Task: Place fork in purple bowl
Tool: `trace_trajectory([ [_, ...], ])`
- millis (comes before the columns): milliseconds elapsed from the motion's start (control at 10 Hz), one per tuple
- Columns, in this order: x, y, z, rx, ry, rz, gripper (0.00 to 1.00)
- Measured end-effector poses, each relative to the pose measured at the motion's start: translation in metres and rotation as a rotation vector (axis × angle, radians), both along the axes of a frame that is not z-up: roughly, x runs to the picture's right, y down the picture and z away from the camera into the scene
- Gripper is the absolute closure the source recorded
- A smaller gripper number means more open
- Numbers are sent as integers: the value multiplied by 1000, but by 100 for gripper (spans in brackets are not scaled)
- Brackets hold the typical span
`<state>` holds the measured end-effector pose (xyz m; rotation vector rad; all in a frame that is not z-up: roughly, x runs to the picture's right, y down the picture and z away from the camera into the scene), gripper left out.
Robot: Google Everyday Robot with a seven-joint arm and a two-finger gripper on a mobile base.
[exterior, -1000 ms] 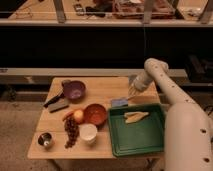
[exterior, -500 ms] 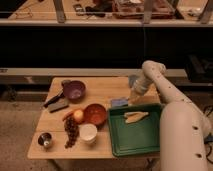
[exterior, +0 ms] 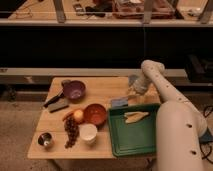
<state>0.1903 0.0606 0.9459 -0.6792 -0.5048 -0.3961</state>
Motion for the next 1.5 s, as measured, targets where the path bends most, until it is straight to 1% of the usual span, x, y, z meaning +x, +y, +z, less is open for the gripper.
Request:
trace_trajectory([
  [600, -1, -9, -1, 22, 22, -43, 20],
  [900, 3, -11, 7, 21, 51, -43, 20],
  [1100, 8, -10, 14, 19, 81, -42, 20],
  [1500, 13, -8, 26, 25, 110, -37, 20],
])
